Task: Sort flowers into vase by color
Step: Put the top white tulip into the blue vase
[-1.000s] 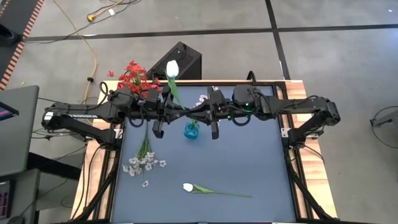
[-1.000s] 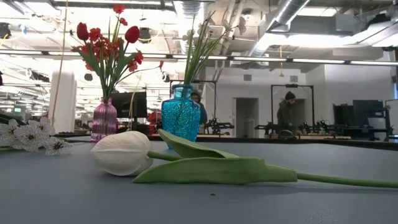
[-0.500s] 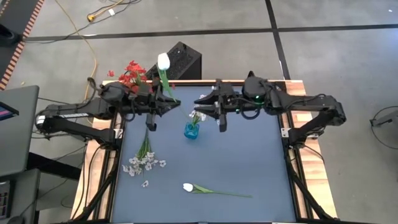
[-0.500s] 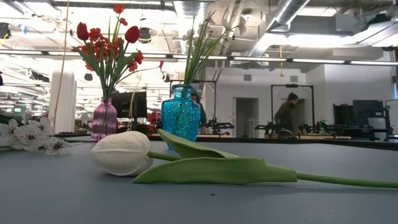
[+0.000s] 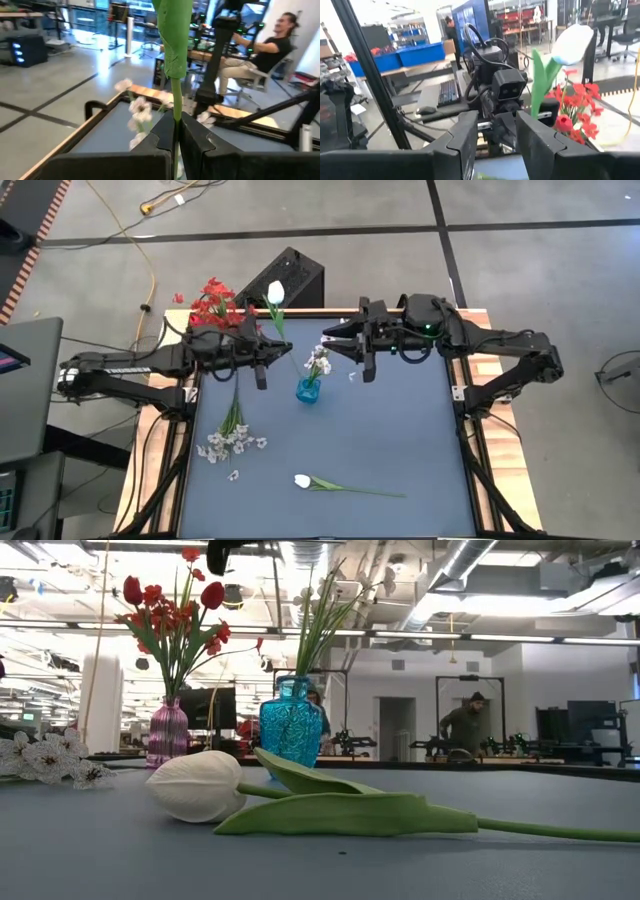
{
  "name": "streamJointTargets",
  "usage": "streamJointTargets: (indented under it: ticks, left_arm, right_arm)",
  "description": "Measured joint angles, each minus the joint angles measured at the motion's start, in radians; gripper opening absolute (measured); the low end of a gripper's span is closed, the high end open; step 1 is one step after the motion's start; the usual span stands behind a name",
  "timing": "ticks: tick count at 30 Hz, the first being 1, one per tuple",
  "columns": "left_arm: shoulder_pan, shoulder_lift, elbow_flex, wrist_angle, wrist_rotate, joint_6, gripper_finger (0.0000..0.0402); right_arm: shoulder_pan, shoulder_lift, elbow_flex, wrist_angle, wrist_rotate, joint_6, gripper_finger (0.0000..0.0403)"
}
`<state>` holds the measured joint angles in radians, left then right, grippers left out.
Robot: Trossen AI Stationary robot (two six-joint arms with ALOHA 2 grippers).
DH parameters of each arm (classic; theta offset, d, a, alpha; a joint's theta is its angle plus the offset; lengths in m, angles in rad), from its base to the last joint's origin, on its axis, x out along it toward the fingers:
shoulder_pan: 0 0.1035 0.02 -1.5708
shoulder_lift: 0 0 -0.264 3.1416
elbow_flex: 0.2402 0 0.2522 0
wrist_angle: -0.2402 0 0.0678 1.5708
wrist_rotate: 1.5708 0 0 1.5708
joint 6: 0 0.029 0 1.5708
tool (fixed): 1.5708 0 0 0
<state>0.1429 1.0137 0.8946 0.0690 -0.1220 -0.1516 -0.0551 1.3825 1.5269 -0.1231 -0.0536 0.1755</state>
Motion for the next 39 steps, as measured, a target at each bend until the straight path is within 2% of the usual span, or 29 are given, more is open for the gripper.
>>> streamJointTargets:
  ticks: [3, 8, 15, 24, 39]
  left_arm:
    - [0.001, 0.000, -0.065, 0.069, -0.042, -0.022, 0.0000]
    - [0.001, -0.001, -0.158, 0.194, -0.052, -0.058, 0.0000]
    - [0.001, 0.000, -0.232, 0.285, -0.077, -0.105, 0.0000]
    - [0.001, 0.010, -0.234, 0.286, -0.077, -0.097, 0.0000]
    - [0.001, 0.174, -0.233, 0.292, -0.092, -0.072, 0.0000]
  right_arm:
    - [0.000, 0.005, 0.000, -0.022, 0.000, 0.000, 0.0161]
    - [0.000, 0.007, 0.000, -0.048, 0.000, 0.001, 0.0161]
    - [0.000, 0.007, 0.000, -0.050, 0.000, 0.001, 0.0160]
    - [-0.008, 0.007, 0.000, -0.051, 0.000, 0.000, 0.0160]
    - [-0.006, 0.007, 0.000, -0.090, -0.001, 0.004, 0.0160]
